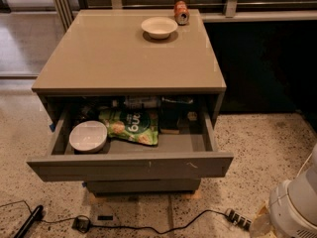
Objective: Close top drawer
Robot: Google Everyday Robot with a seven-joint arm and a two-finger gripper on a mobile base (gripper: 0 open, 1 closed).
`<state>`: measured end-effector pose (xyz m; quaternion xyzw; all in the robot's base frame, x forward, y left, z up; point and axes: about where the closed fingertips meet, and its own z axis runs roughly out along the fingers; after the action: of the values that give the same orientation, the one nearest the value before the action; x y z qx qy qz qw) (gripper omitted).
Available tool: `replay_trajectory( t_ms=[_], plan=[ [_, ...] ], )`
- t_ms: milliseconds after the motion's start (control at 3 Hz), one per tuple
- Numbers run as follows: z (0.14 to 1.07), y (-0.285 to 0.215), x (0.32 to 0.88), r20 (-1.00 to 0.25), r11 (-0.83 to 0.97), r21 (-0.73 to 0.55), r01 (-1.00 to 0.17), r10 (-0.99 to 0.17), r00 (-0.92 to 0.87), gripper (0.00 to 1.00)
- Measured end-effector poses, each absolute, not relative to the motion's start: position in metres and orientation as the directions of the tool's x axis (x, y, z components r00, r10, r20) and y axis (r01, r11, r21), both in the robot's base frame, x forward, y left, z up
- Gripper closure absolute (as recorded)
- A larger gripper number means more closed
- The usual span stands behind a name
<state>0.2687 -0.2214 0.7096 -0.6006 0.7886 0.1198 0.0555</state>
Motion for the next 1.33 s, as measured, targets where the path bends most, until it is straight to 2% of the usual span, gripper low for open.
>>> replay_trajectory(
  t_ms=[667, 1333],
  plan=[
    [0.698, -0.206, 0.274, -0.255, 0.224, 0.153, -0.962, -0.932, -0.258, 1.0],
    [0.67, -0.152, 0.287, -0.316, 0.125, 0.217, -0.968, -0.93, -0.19, 1.0]
  ],
)
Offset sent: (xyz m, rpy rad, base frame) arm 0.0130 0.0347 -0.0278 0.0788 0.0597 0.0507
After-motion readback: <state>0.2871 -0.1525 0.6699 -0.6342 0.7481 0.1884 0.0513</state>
